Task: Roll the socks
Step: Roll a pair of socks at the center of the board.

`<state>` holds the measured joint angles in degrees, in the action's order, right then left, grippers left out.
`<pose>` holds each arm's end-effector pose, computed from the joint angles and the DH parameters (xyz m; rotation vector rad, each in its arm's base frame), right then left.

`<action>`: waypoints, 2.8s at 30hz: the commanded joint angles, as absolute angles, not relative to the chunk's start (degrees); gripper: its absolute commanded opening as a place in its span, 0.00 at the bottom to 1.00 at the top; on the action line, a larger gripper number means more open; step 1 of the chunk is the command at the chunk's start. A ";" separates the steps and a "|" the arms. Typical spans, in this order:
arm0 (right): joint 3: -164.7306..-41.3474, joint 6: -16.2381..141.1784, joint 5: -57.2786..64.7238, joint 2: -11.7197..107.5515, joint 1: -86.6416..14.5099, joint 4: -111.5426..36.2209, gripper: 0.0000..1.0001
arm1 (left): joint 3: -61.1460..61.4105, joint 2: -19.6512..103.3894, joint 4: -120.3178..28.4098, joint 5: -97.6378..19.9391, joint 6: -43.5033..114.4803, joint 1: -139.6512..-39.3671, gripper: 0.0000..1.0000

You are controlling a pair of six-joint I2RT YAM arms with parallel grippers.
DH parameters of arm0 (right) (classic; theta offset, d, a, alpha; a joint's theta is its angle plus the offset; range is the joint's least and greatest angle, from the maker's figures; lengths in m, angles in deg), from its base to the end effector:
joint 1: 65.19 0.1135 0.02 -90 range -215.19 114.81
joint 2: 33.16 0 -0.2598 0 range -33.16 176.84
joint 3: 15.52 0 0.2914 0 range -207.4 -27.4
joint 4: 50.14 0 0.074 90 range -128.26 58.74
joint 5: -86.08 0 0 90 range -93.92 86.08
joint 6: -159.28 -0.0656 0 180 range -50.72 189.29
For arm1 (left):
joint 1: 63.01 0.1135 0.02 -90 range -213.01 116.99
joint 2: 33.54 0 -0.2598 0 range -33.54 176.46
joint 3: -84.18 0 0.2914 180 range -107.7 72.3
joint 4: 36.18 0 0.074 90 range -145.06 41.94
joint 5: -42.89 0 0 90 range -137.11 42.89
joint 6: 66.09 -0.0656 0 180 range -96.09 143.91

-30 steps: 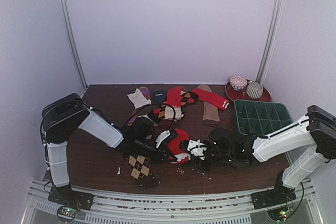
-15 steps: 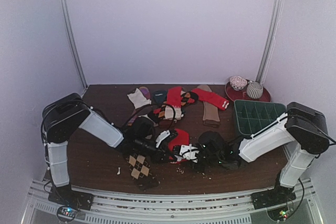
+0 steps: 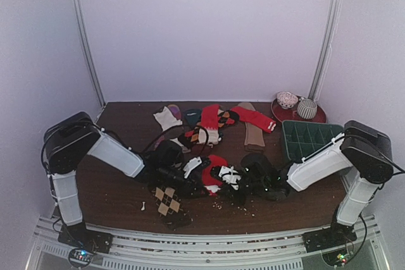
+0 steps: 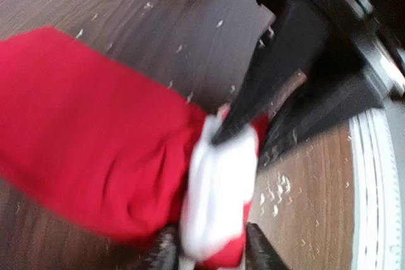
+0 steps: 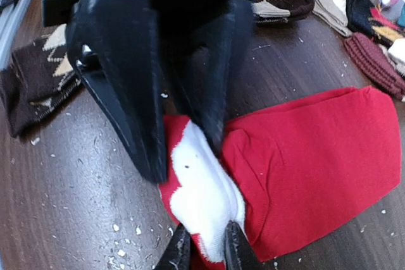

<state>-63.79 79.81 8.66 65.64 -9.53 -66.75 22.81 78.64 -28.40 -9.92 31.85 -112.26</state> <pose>0.1910 0.3049 0.0683 -1.3245 1.7929 0.6813 0.2275 -0.3247 0.0421 1.1949 2.1581 -1.2287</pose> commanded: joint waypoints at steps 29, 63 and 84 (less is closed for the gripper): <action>-87.67 66.97 43.69 82.90 -25.19 -16.37 0.10 | 24.03 75.81 -19.49 -11.63 19.17 -113.31 0.45; -69.60 66.76 32.66 59.88 -24.25 -56.38 0.49 | 28.23 84.16 -22.00 -11.89 34.73 -112.67 0.00; -65.07 83.21 20.83 65.12 -15.81 -66.93 0.68 | 30.20 85.64 -24.72 -10.29 37.08 -112.46 0.00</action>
<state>-66.76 82.58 25.40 65.14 -16.05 -62.31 27.20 81.92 -13.43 -8.57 36.49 -112.77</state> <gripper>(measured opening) 0.681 0.058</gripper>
